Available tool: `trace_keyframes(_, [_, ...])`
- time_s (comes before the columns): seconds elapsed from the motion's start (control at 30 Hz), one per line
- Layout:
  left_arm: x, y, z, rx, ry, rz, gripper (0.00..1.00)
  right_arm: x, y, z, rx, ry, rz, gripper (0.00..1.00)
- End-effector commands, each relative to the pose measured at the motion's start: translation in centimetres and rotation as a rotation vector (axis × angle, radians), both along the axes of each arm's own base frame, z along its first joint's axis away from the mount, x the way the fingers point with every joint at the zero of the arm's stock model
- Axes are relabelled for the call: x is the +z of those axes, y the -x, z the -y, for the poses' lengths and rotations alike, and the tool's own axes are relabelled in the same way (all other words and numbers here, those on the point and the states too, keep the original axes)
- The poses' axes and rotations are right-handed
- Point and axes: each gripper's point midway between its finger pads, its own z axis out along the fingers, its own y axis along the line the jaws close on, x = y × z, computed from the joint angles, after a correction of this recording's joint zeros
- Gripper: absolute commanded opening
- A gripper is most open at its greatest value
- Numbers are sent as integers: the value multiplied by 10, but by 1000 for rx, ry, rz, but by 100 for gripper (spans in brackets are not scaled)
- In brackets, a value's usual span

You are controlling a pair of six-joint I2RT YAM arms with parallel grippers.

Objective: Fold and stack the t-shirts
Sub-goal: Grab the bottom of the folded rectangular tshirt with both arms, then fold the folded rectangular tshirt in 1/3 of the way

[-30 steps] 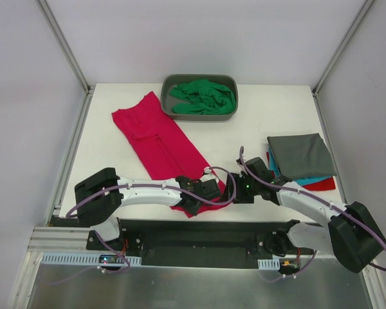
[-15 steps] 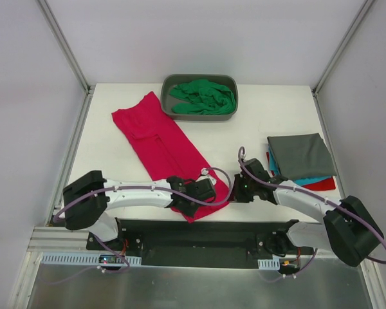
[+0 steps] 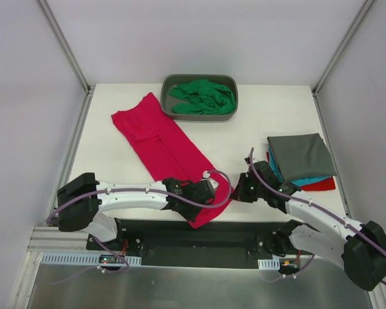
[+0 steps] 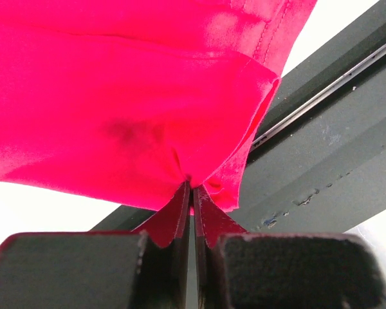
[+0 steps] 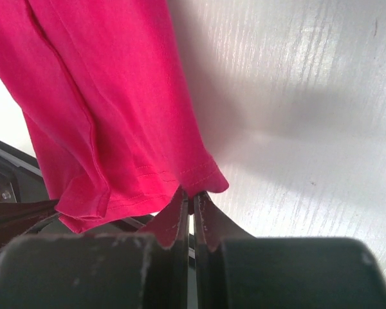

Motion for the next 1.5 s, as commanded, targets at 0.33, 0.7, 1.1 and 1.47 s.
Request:
trace_keyframes(0.33, [22,-67,-25,272,127,72,0,59,-54,-55,60,-77,52,1])
trace_keyframes(0.7, [27,-132,-66,515,214,143,0,98,-116,-113,117,-121,99,1])
trace_keyframes(1.1, [37,-187,-128,747,239,239,0,111,-173,-155,146,-105,159,0])
trace_keyframes(1.47, [53,-237,-163,849,233,282,0,110,-221,-189,170,-97,213,1])
